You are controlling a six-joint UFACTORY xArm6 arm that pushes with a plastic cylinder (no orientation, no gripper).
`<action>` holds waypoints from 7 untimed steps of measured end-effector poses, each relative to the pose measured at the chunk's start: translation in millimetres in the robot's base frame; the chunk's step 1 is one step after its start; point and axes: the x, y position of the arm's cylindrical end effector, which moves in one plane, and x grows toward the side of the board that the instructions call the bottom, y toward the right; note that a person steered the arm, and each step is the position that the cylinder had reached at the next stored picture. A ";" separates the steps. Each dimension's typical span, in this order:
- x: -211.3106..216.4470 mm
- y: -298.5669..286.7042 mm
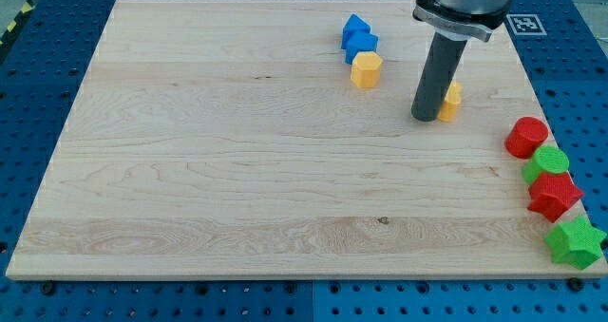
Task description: Slide yellow heart closer to the red circle
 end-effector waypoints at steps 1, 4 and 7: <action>-6.5 16.8; -32.2 37.5; -31.5 41.1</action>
